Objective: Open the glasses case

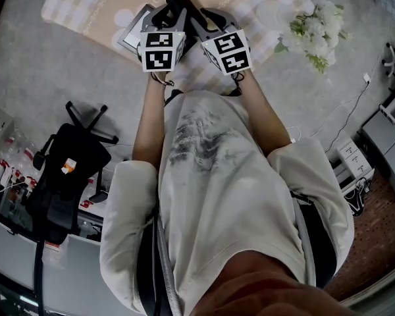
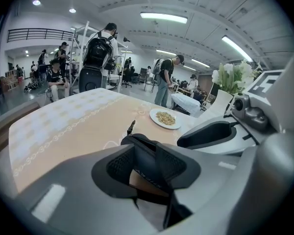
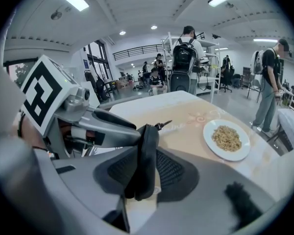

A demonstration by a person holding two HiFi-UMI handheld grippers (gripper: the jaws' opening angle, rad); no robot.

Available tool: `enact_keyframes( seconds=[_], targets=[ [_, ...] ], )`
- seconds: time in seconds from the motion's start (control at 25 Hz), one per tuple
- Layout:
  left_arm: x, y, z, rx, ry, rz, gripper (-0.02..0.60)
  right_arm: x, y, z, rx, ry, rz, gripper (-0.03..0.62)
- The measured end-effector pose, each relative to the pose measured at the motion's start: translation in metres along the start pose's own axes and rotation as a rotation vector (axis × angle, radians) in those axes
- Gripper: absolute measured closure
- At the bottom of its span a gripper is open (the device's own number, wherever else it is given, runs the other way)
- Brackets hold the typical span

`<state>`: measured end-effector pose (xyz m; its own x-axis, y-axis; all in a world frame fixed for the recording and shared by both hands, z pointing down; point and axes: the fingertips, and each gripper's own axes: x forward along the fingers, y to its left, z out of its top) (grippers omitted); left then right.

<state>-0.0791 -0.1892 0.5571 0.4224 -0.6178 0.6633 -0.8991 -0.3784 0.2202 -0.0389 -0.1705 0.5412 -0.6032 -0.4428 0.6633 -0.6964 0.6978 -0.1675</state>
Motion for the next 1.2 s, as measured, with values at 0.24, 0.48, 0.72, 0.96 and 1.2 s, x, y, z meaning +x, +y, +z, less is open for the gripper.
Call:
enact_keyframes(
  seconds=[0.24, 0.48, 0.72, 0.96, 1.2],
  targets=[
    [-0.003, 0.002, -0.004, -0.014, 0.0, 0.006, 0.435, 0.005, 0.001, -0.005, -0.025, 0.024, 0.004, 0.464],
    [-0.005, 0.004, -0.006, -0.027, 0.001, 0.014, 0.43, 0.012, 0.007, -0.01, -0.166, 0.094, -0.024, 0.462],
    [-0.006, 0.003, -0.004, -0.034, 0.005, 0.004, 0.429, 0.015, 0.005, -0.011, -0.226, 0.128, -0.077, 0.475],
    [-0.006, -0.001, -0.003, -0.059, 0.021, -0.005, 0.387, 0.017, 0.007, -0.014, -0.322, 0.162, -0.144, 0.503],
    [-0.007, 0.003, -0.011, -0.084, 0.065, 0.045, 0.372, 0.017, 0.008, -0.015, -0.331, 0.163, -0.172, 0.503]
  ],
)
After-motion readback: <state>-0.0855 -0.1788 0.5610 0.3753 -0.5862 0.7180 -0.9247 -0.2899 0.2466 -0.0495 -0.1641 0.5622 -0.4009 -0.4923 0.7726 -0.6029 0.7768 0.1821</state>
